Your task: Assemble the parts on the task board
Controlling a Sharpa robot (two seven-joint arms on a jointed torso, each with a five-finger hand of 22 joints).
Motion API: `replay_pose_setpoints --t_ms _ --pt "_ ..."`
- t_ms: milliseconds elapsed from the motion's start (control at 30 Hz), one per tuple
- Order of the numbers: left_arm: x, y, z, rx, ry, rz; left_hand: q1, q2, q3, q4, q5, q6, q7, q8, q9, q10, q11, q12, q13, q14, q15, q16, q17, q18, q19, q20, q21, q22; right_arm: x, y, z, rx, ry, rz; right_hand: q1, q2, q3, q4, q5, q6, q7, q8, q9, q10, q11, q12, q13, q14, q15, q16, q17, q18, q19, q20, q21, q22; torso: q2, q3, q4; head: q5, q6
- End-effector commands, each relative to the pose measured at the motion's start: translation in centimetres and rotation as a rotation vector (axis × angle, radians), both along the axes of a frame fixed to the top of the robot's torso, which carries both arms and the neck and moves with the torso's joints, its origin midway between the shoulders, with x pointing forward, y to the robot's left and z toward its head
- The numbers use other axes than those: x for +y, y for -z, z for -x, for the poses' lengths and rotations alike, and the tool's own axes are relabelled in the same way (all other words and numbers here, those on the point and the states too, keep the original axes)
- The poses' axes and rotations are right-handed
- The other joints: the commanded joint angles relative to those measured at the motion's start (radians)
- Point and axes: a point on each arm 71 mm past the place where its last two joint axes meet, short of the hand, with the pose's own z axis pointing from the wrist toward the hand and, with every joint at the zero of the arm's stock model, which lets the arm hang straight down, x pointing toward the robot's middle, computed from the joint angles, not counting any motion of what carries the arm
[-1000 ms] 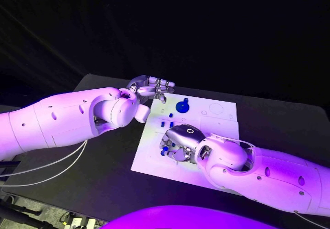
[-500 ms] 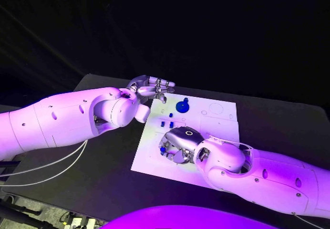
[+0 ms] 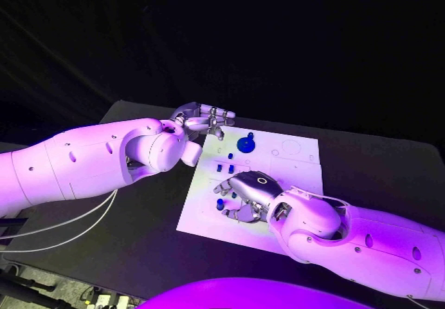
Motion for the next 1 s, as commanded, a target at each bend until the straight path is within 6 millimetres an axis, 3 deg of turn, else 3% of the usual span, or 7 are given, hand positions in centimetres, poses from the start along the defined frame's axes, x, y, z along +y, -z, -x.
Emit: replay_pose_setpoints --t_ms 33,133,300,433,567,733,1000 --pt "-0.1 -0.1 0.0 0.001 0.016 0.006 -0.002 0.008 -0.003 -0.001 -0.001 -0.003 0.003 0.005 -0.001 -0.006 0.003 0.006 0.001 -0.007 0.002 -0.005 -0.002 0.019 -0.007 0.003 -0.005 -0.001 -0.6 -1.0 0.3 -0.028 0.015 -0.075 0.024 0.017 -0.053 0.009 0.000 -0.013 -0.004 0.002 -0.001 -0.020 0.001 0.033 0.004 -0.006 0.003 -0.012 -0.021 0.015 -0.008 -0.002 -0.025 0.077 -0.002 -0.0007 -0.0017 -0.005 0.003" --pt "0.0 -0.1 0.0 0.001 0.014 0.005 -0.002 0.008 -0.003 -0.001 -0.001 -0.003 0.003 0.005 -0.001 -0.006 0.003 0.006 0.001 -0.007 0.002 -0.005 -0.002 0.019 -0.007 0.003 -0.005 -0.001 -1.8 -1.9 0.0 -0.039 0.031 -0.111 0.041 0.030 -0.081 0.016 0.007 -0.002 0.004 0.008 0.003 -0.016 -0.005 0.075 0.011 0.001 -0.002 -0.007 -0.014 0.013 0.002 -0.005 -0.012 0.078 -0.002 -0.0004 -0.0022 -0.011 0.007" --pt "0.1 0.0 0.0 0.002 0.014 0.004 -0.002 0.008 -0.003 -0.001 -0.001 -0.003 0.003 0.005 -0.001 -0.006 0.003 0.006 0.001 -0.007 0.002 -0.005 -0.002 0.019 -0.007 0.003 -0.005 -0.001 -5.9 -3.3 -1.5 0.003 0.138 -0.167 0.021 0.058 -0.086 0.046 0.039 0.093 0.051 0.049 0.023 0.128 -0.024 0.176 0.037 0.026 -0.017 0.029 0.042 -0.005 0.049 -0.018 0.105 0.108 -0.004 -0.0011 -0.0034 -0.042 0.018" --pt "0.2 0.1 0.0 0.005 0.012 0.001 -0.003 0.008 -0.003 -0.001 -0.002 -0.004 0.003 0.005 -0.002 -0.008 0.003 0.007 0.001 -0.007 0.003 -0.004 -0.002 0.019 -0.007 0.003 -0.005 -0.001 -10.7 -3.8 -2.9 0.091 0.286 -0.187 -0.075 0.028 -0.176 0.122 -0.045 0.165 -0.001 0.080 0.038 0.384 -0.086 0.376 0.155 0.048 -0.065 0.071 0.111 -0.022 0.089 -0.054 0.221 0.141 -0.010 -0.0024 -0.0111 -0.088 0.030" --pt "0.3 0.4 0.0 0.009 0.011 -0.003 -0.003 0.008 -0.003 -0.001 -0.002 -0.004 0.003 0.005 -0.002 -0.008 0.003 0.007 0.001 -0.007 0.003 -0.004 -0.002 0.019 -0.007 0.003 -0.005 -0.001 -14.6 -3.6 -3.0 0.148 0.400 -0.160 -0.113 0.038 -0.273 0.190 0.019 0.209 -0.025 0.111 0.069 0.512 -0.118 1.050 0.953 0.072 -0.090 0.143 0.233 -0.041 0.121 -0.083 0.328 0.174 -0.012 -0.0019 -0.0171 -0.129 0.041" --pt "0.5 0.6 0.1 0.013 0.008 -0.008 -0.003 0.008 -0.003 -0.001 -0.002 -0.004 0.003 0.005 -0.002 -0.008 0.003 0.007 0.001 -0.007 0.003 -0.004 -0.002 0.019 -0.007 0.003 -0.005 -0.001 -17.4 -3.0 -1.9 0.172 0.477 -0.100 -0.106 0.075 -0.363 0.231 0.041 0.219 -0.033 0.136 0.121 0.550 -0.118 1.297 1.289 0.088 -0.093 0.199 0.343 -0.053 0.140 -0.084 0.406 0.190 -0.013 0.0000 -0.0238 -0.157 0.043" --pt "0.6 0.7 0.2 0.015 0.007 -0.011 -0.003 0.008 -0.004 0.000 -0.002 -0.004 0.003 0.006 -0.002 -0.008 0.003 0.008 0.001 -0.007 0.003 -0.004 -0.002 0.020 -0.007 0.003 -0.006 -0.002 -19.0 -1.4 0.1 0.177 0.530 -0.003 -0.110 0.088 -0.396 0.236 0.062 0.225 -0.038 0.145 0.150 0.573 -0.117 1.340 1.359 0.096 -0.091 0.220 0.389 -0.061 0.152 -0.085 0.459 0.201 -0.016 0.0023 -0.0342 -0.184 0.037"
